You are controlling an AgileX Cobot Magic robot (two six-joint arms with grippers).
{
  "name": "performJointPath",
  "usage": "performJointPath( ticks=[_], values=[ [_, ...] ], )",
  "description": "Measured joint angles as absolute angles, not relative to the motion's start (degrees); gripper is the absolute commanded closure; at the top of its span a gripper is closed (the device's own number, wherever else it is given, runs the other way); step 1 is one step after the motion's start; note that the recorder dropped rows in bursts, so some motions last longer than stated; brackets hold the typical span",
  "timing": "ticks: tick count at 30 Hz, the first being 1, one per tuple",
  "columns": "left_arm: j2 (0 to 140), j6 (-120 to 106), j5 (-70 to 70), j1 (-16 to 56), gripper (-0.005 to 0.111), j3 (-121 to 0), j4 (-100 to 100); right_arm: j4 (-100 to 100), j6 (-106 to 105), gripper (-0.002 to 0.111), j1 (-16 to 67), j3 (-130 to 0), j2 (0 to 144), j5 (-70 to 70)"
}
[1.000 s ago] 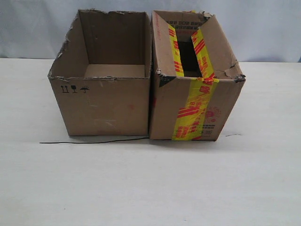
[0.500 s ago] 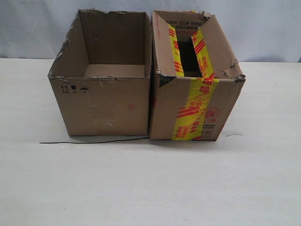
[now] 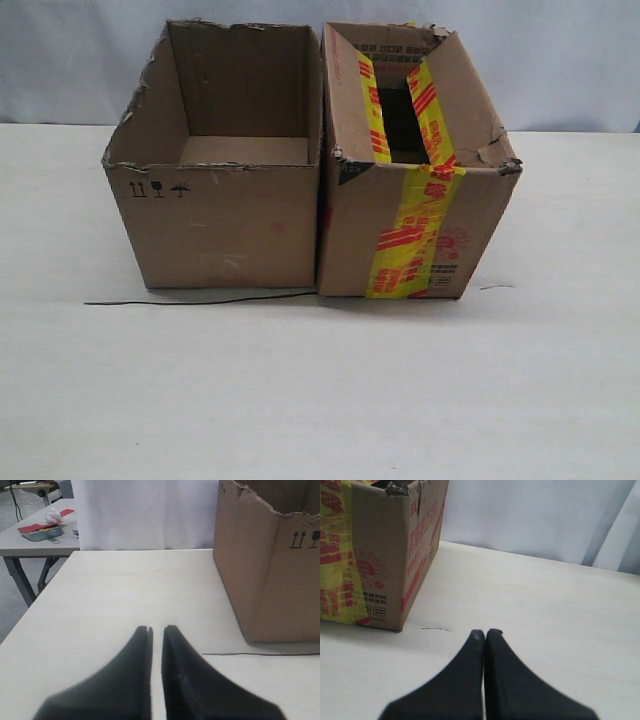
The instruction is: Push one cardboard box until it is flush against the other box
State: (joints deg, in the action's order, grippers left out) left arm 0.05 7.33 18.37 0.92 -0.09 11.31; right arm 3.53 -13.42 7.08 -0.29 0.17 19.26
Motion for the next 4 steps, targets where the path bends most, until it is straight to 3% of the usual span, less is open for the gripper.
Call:
performJointPath(
  ticks=[4],
  values=[
    [0.1,7.3,18.4,0.9,0.107,-0.1,11.3,3.5,-13.4,0.108,7.1,-0.3,0.2,19.3]
  ],
)
